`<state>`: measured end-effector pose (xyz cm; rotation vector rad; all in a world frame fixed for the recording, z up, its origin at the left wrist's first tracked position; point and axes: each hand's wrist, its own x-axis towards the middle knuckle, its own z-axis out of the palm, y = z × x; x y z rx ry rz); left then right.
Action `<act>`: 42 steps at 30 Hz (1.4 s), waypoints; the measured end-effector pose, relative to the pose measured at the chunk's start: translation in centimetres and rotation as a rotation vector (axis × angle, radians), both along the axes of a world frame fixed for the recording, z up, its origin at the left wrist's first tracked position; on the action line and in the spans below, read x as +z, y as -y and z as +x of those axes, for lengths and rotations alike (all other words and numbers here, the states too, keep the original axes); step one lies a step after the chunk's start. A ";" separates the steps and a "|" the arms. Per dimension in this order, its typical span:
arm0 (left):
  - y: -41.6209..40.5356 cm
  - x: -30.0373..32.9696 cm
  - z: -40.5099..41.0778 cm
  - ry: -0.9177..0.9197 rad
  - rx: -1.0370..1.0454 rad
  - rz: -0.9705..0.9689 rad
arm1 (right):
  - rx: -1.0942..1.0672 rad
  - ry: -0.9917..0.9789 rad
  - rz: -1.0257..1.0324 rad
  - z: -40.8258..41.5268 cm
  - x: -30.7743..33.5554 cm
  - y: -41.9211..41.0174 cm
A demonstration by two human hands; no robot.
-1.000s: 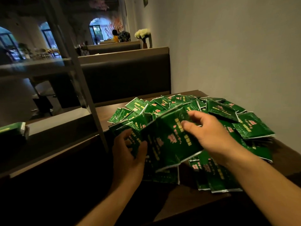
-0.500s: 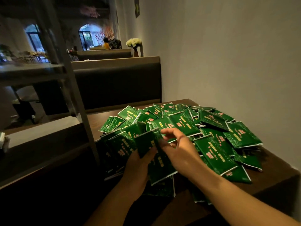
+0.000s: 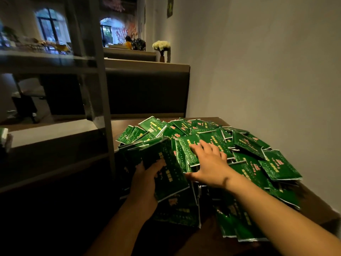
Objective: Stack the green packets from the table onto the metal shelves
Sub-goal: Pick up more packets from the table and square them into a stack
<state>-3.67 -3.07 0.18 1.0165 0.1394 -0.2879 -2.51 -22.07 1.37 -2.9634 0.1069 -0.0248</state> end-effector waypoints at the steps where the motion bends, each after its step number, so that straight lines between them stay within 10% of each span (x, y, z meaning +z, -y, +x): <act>1: 0.0 0.0 0.0 -0.005 -0.006 0.001 | 0.007 0.027 -0.042 -0.1 -0.3 -0.4; 10: -0.1 0.0 -0.2 -0.003 0.013 0.027 | 0.039 0.507 0.050 -0.1 0.9 -0.6; 24: 0.5 -0.2 0.0 -0.108 0.037 -0.117 | -0.219 0.618 1.586 -3.5 9.2 -2.7; 42: -0.6 0.6 -0.8 -0.056 -0.191 -0.328 | 0.221 0.322 0.476 -6.0 -0.3 -7.8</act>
